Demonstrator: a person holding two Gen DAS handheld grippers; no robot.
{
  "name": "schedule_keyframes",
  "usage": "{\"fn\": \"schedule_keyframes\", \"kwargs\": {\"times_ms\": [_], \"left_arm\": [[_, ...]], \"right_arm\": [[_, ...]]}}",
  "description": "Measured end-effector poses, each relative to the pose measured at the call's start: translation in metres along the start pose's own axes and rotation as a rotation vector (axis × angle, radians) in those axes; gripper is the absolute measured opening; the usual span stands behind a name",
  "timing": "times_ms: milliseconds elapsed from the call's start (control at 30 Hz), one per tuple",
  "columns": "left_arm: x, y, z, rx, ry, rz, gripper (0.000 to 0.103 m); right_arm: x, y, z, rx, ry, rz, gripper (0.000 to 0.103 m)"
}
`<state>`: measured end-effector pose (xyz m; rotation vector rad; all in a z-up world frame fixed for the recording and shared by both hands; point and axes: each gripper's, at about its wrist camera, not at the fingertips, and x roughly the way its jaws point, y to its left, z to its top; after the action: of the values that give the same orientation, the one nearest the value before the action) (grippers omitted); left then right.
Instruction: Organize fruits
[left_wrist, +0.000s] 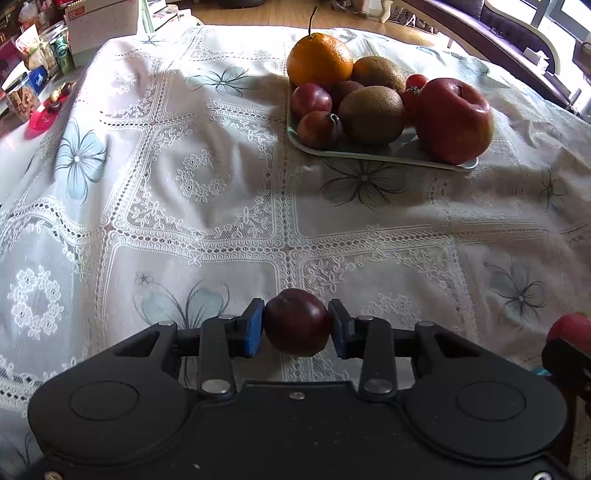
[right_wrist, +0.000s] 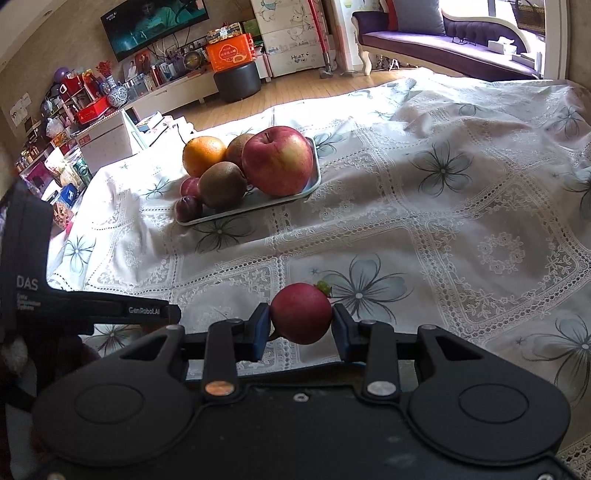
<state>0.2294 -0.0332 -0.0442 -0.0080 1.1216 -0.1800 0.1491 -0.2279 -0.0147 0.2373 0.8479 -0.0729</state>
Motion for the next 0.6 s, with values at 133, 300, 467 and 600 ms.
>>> {"fn": "schedule_keyframes", "kwargs": {"times_ms": [133,300,467,600], "left_arm": [[-0.046,-0.009,-0.015,0.005,-0.062,0.01,0.046],[-0.09,-0.022,-0.049,0.045,-0.114,0.056,0.046],[-0.101,-0.025,-0.086,0.046,-0.112,0.035,0.046],[-0.098,-0.028,-0.107,0.05,-0.096,0.044,0.046]], "right_arm": [[-0.021,0.0,0.0,0.01,-0.008,0.045,0.038],[-0.058,0.005,-0.008,-0.026,-0.019,0.051,0.038],[-0.082,0.009,-0.024,-0.066,0.021,0.044,0.038],[-0.09,0.006,-0.041,-0.061,0.063,0.04,0.038]]}}
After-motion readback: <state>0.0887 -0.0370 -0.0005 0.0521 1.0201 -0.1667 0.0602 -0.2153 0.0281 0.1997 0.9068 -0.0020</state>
